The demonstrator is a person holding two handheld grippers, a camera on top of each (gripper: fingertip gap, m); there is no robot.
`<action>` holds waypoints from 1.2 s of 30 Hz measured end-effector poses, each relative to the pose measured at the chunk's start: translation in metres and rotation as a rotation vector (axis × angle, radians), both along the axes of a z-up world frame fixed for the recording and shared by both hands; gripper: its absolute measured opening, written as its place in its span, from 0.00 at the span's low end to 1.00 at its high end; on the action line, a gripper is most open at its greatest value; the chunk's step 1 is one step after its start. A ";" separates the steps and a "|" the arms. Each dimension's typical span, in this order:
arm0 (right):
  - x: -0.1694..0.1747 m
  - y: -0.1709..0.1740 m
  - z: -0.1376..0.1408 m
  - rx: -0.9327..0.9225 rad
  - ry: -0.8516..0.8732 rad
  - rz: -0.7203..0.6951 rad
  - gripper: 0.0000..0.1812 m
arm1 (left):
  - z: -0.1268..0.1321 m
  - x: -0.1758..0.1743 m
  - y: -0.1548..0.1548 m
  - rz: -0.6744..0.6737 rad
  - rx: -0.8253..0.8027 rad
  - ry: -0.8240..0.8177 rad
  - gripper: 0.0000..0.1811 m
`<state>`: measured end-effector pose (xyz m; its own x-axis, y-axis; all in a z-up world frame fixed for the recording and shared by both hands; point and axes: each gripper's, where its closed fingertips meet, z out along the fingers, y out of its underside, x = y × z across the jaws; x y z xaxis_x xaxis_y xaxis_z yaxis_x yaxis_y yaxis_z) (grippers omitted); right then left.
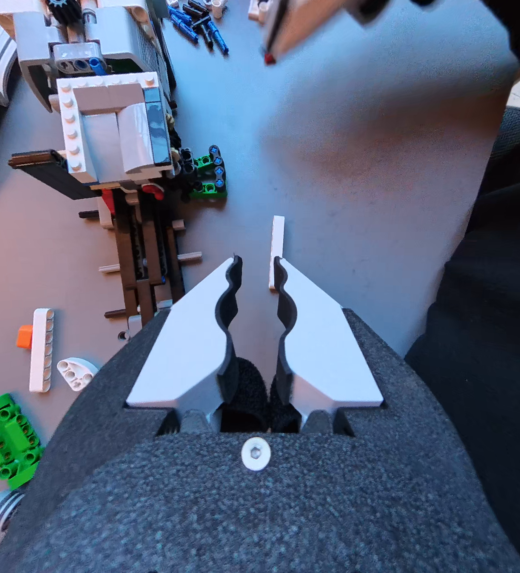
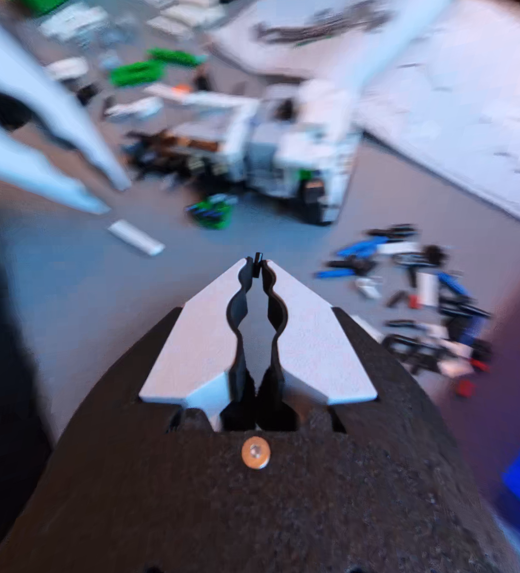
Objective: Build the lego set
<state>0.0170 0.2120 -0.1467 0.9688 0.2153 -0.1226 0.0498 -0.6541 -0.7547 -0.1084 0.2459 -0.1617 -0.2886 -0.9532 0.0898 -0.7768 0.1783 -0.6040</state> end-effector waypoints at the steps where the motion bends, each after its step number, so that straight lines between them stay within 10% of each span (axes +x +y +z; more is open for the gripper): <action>1: -0.021 -0.008 -0.004 -0.015 0.000 0.079 0.02 | 0.000 0.000 0.000 0.000 -0.004 -0.001 0.10; 14: -0.029 -0.021 -0.035 -0.064 -0.059 0.040 0.07 | 0.000 -0.004 -0.010 -0.029 0.015 0.007 0.11; 21: 0.087 -0.006 -0.011 0.075 -0.038 -0.523 0.07 | 0.001 -0.003 -0.008 -0.026 0.018 0.006 0.11; 36: 0.103 0.000 -0.035 -0.038 -0.157 -0.514 0.03 | 0.004 -0.003 -0.001 0.006 0.003 -0.010 0.10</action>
<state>0.1201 0.2121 -0.1812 0.9554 -0.2933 0.0338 -0.1736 -0.6509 -0.7391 -0.1116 0.2447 -0.1581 -0.2837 -0.9552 0.0847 -0.7720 0.1752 -0.6110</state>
